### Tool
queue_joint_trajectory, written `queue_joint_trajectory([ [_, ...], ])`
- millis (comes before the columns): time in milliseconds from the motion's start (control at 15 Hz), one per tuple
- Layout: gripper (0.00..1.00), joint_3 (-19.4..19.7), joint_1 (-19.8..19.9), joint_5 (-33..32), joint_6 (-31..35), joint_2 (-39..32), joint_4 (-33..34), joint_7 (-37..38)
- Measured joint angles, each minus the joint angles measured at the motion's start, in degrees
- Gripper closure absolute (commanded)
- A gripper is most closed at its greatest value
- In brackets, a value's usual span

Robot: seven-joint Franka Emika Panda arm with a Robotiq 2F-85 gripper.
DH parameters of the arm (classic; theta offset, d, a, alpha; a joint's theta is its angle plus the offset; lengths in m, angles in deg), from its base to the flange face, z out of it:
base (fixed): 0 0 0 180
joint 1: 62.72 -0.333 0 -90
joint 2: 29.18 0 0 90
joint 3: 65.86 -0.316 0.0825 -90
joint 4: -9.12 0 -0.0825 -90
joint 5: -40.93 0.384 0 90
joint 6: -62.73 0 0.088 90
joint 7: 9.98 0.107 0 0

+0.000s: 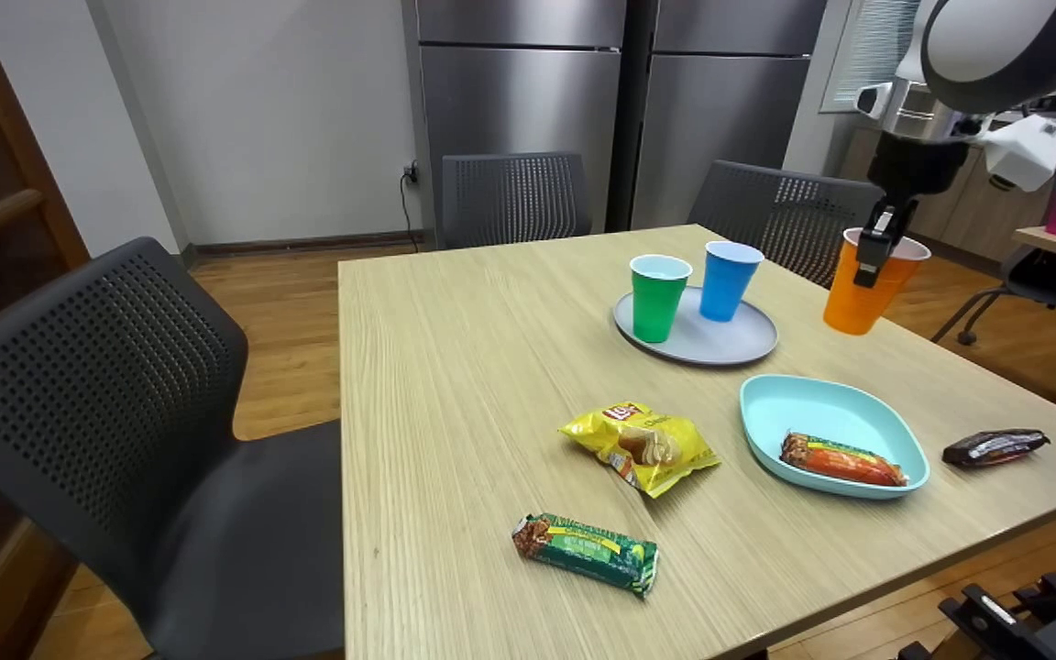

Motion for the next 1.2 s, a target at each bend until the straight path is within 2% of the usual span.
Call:
queue_joint_trajectory([
  [1000, 0.99, -0.04, -0.17, 2.89, 0.18, 1.5, -0.84, 0.05],
  [1200, 0.99, -0.3, -3.56, -0.39, -0.84, -1.05, 5.62, 7.32],
])
